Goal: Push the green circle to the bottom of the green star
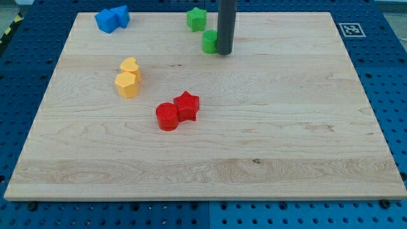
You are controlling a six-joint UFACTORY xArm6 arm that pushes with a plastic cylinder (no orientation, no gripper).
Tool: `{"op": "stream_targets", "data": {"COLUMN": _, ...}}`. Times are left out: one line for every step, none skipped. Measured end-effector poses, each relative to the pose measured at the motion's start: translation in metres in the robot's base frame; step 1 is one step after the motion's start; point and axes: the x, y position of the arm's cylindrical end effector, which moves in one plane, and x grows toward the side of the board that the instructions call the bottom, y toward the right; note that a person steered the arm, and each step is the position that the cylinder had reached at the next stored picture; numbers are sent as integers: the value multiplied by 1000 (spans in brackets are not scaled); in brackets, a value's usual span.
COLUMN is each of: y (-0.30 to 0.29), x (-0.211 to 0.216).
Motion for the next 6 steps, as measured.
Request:
{"op": "stream_targets", "data": {"y": -5, "x": 6}}
{"op": "stream_targets", "data": {"y": -22, "x": 6}}
{"op": "stream_targets", "data": {"y": -34, "x": 4}}
{"op": "stream_targets", "data": {"y": -34, "x": -10}}
{"op": "stream_targets", "data": {"y": -34, "x": -25}}
{"op": "stream_targets", "data": {"y": -34, "x": -29}}
